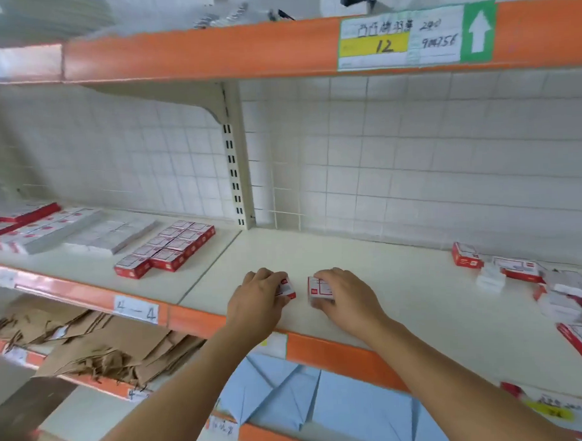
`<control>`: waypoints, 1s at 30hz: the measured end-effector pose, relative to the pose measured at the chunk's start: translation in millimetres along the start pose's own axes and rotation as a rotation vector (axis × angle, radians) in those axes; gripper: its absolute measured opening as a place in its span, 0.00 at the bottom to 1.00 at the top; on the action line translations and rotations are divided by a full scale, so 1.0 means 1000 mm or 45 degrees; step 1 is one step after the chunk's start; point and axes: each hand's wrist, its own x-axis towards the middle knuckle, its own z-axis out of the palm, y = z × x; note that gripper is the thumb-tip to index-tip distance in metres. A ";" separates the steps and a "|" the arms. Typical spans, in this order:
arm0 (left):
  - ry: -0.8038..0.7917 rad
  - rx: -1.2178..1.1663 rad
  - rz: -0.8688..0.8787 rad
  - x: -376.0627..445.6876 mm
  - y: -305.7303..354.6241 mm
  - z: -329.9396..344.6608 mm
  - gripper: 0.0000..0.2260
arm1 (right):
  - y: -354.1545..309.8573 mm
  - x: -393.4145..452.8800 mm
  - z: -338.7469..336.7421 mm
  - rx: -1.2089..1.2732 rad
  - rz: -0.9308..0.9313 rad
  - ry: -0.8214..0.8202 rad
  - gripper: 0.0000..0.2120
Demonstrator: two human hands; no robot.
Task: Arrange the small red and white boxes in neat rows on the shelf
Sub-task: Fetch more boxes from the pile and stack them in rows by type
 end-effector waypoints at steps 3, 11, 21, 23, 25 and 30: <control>0.066 0.025 -0.088 -0.022 -0.038 -0.027 0.18 | -0.042 0.015 0.018 0.025 -0.108 -0.030 0.23; 0.157 0.180 -0.320 -0.102 -0.164 -0.102 0.20 | -0.189 0.047 0.084 0.118 -0.344 -0.069 0.22; 0.208 0.205 -0.520 -0.185 -0.306 -0.170 0.18 | -0.355 0.075 0.172 0.212 -0.540 -0.203 0.24; 0.234 0.186 -0.551 -0.194 -0.330 -0.178 0.18 | -0.380 0.082 0.187 0.223 -0.569 -0.225 0.23; 0.257 0.167 -0.582 -0.198 -0.354 -0.185 0.18 | -0.401 0.091 0.201 0.235 -0.593 -0.236 0.21; 0.243 0.199 -0.646 -0.190 -0.410 -0.196 0.18 | -0.443 0.129 0.234 0.260 -0.627 -0.261 0.20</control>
